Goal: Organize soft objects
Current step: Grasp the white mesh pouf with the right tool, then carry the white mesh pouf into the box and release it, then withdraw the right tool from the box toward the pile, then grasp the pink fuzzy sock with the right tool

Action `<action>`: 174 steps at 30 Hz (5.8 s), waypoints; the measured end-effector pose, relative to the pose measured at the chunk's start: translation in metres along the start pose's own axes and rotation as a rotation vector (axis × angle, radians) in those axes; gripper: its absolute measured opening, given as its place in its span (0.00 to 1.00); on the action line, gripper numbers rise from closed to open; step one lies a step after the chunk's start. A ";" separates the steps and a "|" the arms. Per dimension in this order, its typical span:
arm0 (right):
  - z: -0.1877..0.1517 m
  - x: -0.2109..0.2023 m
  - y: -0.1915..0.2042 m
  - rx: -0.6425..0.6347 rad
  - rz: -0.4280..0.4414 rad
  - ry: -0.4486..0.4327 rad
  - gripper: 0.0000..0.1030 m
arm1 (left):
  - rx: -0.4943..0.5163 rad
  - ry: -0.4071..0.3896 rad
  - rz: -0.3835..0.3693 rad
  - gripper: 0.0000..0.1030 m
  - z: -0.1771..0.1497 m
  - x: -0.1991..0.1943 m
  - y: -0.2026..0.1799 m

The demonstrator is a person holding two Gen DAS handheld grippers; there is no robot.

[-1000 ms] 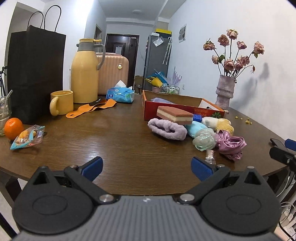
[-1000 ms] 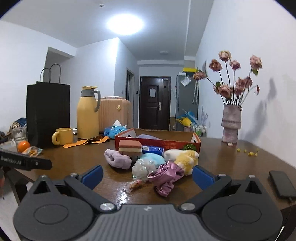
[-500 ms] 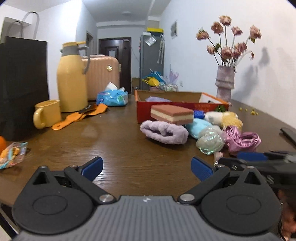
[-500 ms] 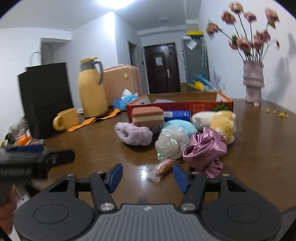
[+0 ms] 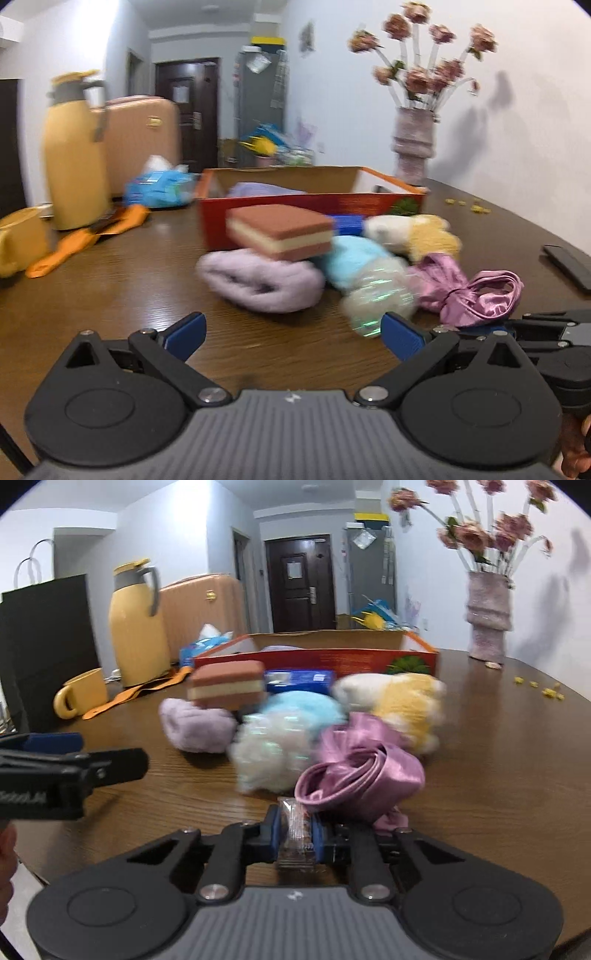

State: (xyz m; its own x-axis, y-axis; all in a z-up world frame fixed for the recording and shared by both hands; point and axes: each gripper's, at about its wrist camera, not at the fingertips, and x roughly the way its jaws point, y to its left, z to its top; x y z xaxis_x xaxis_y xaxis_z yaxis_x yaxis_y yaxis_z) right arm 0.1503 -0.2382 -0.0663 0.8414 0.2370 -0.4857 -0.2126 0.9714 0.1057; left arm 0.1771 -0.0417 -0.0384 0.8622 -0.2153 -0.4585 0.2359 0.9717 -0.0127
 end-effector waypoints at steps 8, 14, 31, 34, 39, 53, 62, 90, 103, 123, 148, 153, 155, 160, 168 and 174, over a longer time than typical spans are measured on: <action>0.014 -0.006 -0.064 0.103 -0.070 -0.030 0.16 | 0.048 -0.003 -0.095 1.00 0.016 0.034 -0.047; 0.027 0.007 -0.067 0.078 -0.021 -0.043 0.28 | -0.025 0.065 -0.073 0.99 0.012 0.043 -0.025; 0.049 0.059 -0.049 0.274 0.353 0.022 0.14 | -0.313 0.139 -0.334 0.09 0.004 0.056 0.023; 0.045 0.042 -0.037 0.254 0.353 0.024 0.09 | -0.272 0.125 -0.358 0.08 0.001 0.033 0.021; 0.033 -0.008 -0.023 0.243 0.322 -0.024 0.07 | -0.245 0.090 -0.411 0.08 0.003 -0.003 0.017; 0.223 0.014 -0.077 0.161 0.249 -0.208 0.05 | -0.085 -0.065 -0.441 0.06 0.219 0.114 0.004; 0.314 0.219 -0.159 0.286 0.116 0.071 0.05 | -0.129 0.242 -0.403 0.06 0.258 0.338 -0.008; 0.325 0.036 -0.130 0.102 -0.008 -0.068 0.58 | 0.043 -0.019 -0.118 0.82 0.278 0.077 0.047; 0.219 -0.119 -0.064 -0.078 0.021 -0.220 0.79 | -0.019 -0.232 0.014 0.95 0.153 -0.110 0.086; 0.031 -0.154 -0.005 -0.042 0.090 -0.204 0.85 | 0.062 -0.295 0.122 1.00 0.009 -0.167 0.087; 0.054 0.050 0.069 -0.148 0.242 0.058 0.27 | -0.353 0.191 -0.251 0.16 0.006 0.026 0.121; 0.026 -0.003 0.042 -0.121 0.323 0.113 0.43 | -0.376 0.181 -0.265 0.22 -0.020 -0.024 0.096; 0.025 -0.019 0.031 -0.073 0.358 0.089 0.51 | -0.372 0.153 -0.289 0.44 -0.019 -0.031 0.092; 0.033 -0.018 0.014 0.106 0.342 0.057 0.55 | -0.321 0.153 -0.226 0.52 -0.013 -0.022 0.084; 0.018 0.013 0.023 0.201 0.314 0.117 0.27 | -0.323 0.180 -0.289 0.29 -0.021 -0.018 0.087; 0.013 0.012 0.031 0.175 0.297 0.095 0.24 | -0.313 0.189 -0.270 0.22 -0.026 -0.019 0.085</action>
State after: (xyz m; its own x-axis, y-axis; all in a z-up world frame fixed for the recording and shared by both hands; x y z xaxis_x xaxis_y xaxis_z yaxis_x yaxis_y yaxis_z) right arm 0.1605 -0.2052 -0.0575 0.7039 0.5148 -0.4894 -0.3452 0.8501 0.3977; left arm 0.1689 0.0480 -0.0537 0.6846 -0.4720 -0.5555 0.2691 0.8719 -0.4091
